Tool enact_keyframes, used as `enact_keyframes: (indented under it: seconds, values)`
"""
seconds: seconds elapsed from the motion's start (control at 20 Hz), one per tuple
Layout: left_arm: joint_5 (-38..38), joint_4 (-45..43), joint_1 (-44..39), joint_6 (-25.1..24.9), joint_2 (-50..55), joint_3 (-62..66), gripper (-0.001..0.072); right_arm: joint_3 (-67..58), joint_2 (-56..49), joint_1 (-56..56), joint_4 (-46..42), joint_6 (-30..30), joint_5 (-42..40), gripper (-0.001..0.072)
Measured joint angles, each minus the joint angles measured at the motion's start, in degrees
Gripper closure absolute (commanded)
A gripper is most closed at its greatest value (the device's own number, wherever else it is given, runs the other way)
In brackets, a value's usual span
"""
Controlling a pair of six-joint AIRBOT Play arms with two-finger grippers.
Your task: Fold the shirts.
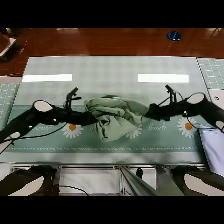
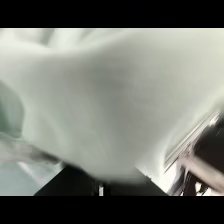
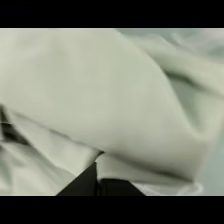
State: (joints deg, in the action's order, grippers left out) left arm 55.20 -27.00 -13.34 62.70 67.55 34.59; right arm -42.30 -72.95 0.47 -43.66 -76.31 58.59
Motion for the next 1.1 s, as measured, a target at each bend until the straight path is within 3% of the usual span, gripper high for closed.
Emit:
enact_keyframes:
  seconds: [0.25, 0.5, 0.6, 0.85, 1.1]
  values:
    - [3.76, -0.17, 13.84, 0.24, -11.06, 14.19, 0.0689, -26.95, 5.29, -1.79, -3.65, -1.81, 4.11, 0.0689]
    - [1.75, 0.13, 26.86, 2.78, -18.03, 42.42, 0.0689, -62.16, 8.00, -3.02, -8.90, -4.63, 7.80, 0.0689]
    - [1.84, 0.15, 31.58, 3.28, -19.63, 52.59, 0.0689, -70.93, 10.45, -3.10, -10.08, -5.35, 9.38, 0.0689]
    - [3.96, -9.01, 37.83, 6.47, -25.64, 65.81, 0.0689, -77.85, 21.44, -3.26, -20.70, -7.02, 16.24, 0.0689]
    - [8.28, -35.10, 29.44, 14.73, -33.62, 66.12, 0.0688, -70.84, 33.88, -3.26, -38.07, -10.99, 25.79, 0.0689]
